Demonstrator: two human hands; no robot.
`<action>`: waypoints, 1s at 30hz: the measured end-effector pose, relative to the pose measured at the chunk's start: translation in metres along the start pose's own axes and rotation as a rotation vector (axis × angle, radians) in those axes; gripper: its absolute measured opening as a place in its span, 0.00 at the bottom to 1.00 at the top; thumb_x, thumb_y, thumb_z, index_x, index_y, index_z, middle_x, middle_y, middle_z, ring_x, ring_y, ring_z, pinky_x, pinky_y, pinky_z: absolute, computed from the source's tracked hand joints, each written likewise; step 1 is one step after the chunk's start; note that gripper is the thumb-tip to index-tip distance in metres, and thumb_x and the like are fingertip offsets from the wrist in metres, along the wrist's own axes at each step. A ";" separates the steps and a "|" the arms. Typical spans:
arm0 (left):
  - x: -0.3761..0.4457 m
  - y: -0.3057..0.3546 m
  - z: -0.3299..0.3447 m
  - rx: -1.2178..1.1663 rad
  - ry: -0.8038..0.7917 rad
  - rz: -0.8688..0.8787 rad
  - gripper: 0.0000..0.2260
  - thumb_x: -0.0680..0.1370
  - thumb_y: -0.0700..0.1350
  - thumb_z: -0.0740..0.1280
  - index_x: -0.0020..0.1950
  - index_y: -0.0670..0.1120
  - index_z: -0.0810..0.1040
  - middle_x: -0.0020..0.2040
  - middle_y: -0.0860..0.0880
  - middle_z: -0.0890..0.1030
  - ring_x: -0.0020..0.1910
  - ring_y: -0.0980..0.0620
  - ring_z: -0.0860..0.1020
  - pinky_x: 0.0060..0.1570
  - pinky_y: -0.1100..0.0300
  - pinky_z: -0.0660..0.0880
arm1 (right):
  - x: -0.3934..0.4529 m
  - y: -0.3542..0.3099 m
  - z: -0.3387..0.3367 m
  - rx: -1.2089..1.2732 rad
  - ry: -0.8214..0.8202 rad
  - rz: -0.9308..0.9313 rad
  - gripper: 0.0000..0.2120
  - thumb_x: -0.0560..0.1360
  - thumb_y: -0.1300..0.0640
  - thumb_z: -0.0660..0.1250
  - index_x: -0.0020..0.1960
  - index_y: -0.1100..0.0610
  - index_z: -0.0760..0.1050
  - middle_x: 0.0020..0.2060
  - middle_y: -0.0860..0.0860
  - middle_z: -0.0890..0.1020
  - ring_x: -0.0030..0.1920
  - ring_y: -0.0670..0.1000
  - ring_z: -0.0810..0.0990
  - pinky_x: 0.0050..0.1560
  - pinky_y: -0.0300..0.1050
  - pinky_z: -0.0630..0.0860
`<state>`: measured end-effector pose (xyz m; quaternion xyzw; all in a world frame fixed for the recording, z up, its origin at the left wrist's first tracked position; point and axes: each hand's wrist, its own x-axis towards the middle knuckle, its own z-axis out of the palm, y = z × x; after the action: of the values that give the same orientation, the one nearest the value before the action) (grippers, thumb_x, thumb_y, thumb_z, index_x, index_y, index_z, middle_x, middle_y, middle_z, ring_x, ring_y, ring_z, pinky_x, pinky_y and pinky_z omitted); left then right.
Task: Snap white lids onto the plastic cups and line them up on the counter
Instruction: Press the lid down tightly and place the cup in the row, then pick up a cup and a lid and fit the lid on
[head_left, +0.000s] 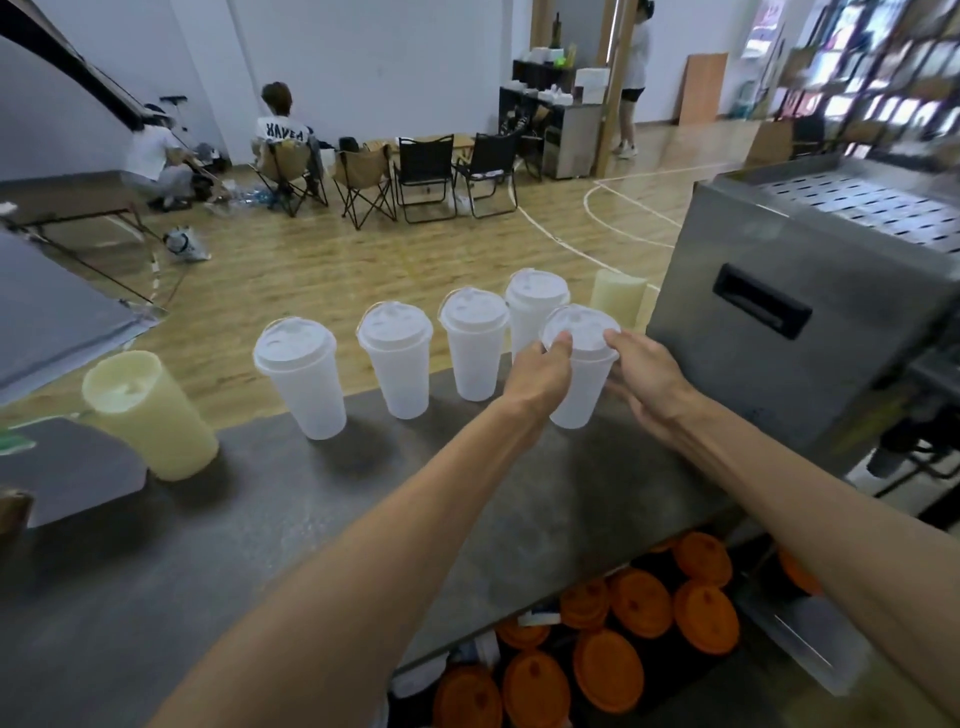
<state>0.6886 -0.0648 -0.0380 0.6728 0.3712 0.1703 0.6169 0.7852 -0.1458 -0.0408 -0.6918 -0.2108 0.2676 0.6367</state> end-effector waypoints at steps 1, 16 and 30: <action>0.002 -0.001 0.001 0.002 0.002 -0.004 0.25 0.84 0.58 0.54 0.74 0.43 0.70 0.67 0.44 0.77 0.64 0.43 0.76 0.67 0.45 0.72 | 0.003 0.002 0.000 -0.001 0.004 0.005 0.12 0.82 0.55 0.60 0.48 0.50 0.82 0.46 0.46 0.87 0.56 0.55 0.84 0.65 0.61 0.76; -0.020 -0.015 -0.026 0.002 0.023 -0.015 0.29 0.81 0.65 0.54 0.73 0.46 0.72 0.60 0.53 0.75 0.58 0.52 0.73 0.56 0.55 0.67 | -0.012 -0.004 -0.001 -0.233 0.270 -0.180 0.21 0.80 0.48 0.64 0.69 0.57 0.74 0.65 0.51 0.79 0.64 0.50 0.77 0.61 0.45 0.72; -0.219 -0.091 -0.311 0.095 0.587 0.056 0.13 0.82 0.53 0.64 0.58 0.46 0.79 0.50 0.48 0.83 0.50 0.49 0.81 0.58 0.45 0.78 | -0.184 -0.025 0.310 -0.152 -0.469 -0.341 0.05 0.77 0.54 0.69 0.52 0.52 0.81 0.45 0.48 0.85 0.48 0.45 0.83 0.48 0.40 0.76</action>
<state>0.3028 -0.0043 -0.0188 0.6327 0.5226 0.3567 0.4465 0.4473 -0.0219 -0.0112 -0.6113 -0.4848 0.2928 0.5528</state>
